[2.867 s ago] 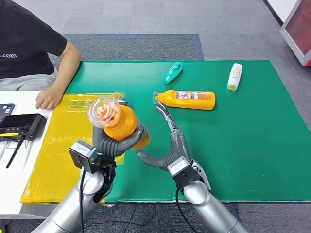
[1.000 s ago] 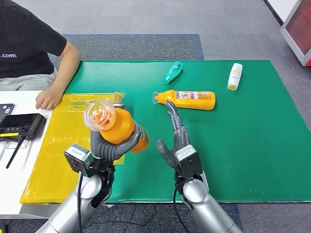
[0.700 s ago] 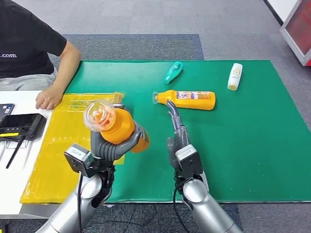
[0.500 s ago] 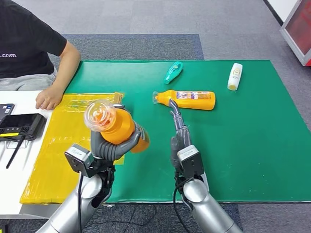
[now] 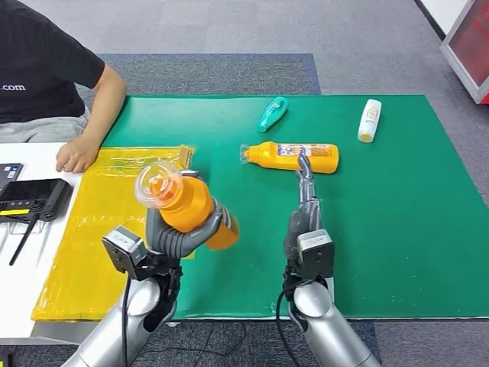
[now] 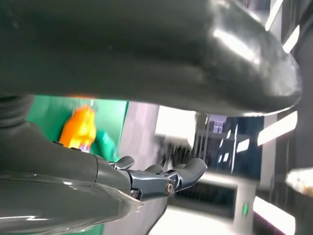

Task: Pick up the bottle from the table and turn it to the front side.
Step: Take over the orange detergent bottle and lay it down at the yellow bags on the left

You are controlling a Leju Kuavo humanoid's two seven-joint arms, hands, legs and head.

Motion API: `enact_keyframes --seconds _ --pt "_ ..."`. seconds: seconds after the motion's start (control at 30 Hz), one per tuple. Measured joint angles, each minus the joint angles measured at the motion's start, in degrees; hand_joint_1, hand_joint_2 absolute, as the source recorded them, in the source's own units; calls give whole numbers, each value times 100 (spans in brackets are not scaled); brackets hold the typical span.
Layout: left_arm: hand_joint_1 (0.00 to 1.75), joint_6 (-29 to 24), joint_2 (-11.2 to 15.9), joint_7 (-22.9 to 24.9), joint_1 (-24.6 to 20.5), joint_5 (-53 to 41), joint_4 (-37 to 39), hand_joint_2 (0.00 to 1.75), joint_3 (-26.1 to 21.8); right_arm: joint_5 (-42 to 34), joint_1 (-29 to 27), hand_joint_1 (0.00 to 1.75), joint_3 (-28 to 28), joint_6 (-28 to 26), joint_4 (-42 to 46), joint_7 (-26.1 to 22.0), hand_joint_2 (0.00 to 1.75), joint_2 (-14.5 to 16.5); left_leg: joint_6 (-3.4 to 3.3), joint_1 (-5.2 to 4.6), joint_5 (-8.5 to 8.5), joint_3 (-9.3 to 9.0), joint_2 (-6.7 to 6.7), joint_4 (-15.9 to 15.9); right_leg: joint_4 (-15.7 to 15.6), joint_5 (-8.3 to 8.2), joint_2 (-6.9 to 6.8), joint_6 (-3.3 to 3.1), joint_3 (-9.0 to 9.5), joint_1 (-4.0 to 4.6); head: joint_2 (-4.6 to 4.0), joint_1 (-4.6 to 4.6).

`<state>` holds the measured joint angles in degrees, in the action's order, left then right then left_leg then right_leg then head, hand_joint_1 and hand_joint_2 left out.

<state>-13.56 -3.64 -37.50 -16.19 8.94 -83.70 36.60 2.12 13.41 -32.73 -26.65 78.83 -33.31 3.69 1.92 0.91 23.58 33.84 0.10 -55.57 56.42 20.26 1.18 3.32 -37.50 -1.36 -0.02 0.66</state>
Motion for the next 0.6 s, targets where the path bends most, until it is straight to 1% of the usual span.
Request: enact_keyframes --seconds 0.27,0.37,0.6 --pt "175 -90 86 -1 63 -72 7 175 -151 -63 -3 0 396 -257 11 7 0 20 1 0 -1 -1 0 0 0 -1 0 -1 0 0 0 1" --pt "175 -138 132 -9 92 -203 27 175 -203 -71 -3 0 475 -248 10 8 0 20 2 0 -1 0 0 0 0 -1 0 -1 -1 0 0 0" --pt "175 -449 226 -79 144 -678 60 175 -303 -2 -6 0 524 -119 -35 31 0 20 2 0 -1 2 0 0 0 -1 0 -1 -2 0 0 0"
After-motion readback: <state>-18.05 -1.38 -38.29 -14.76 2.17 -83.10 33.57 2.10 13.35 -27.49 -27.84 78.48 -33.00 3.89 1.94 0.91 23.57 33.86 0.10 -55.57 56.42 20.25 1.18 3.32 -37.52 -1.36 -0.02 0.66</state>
